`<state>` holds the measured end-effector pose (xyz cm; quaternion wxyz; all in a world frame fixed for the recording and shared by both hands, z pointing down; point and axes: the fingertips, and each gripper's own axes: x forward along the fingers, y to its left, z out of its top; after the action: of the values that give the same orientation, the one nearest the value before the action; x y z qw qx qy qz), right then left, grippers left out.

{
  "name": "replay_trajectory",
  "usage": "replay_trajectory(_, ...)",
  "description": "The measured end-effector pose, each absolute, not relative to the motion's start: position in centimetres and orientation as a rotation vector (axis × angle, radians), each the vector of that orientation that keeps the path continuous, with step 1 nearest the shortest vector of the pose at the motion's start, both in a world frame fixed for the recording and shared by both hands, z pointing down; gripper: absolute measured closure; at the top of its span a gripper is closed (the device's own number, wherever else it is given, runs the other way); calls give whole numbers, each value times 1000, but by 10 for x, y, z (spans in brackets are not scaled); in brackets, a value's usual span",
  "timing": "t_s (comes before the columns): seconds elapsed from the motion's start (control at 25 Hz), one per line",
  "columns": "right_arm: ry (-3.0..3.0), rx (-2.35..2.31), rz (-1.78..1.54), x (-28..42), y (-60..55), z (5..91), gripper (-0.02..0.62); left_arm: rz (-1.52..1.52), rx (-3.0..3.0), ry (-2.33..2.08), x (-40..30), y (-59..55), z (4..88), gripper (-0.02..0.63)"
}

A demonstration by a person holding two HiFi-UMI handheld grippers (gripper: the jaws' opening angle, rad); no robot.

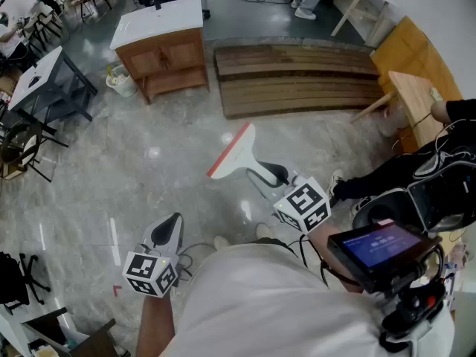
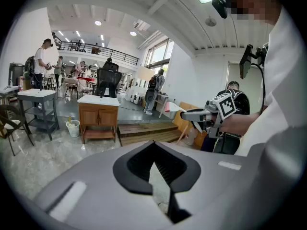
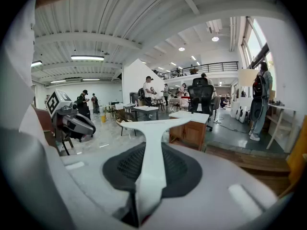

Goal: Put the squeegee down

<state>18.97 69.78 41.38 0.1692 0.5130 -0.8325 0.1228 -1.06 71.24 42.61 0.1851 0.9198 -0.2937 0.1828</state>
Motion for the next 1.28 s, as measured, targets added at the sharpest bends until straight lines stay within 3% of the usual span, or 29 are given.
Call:
replay_trajectory(0.72,-2338,1447,446,164,677,436,506,524,2588,-770,-23,681,449,601)
replay_trajectory(1.28,-2460,1347,438,200,449,443,508,565,2541,-982,11,484,436,601)
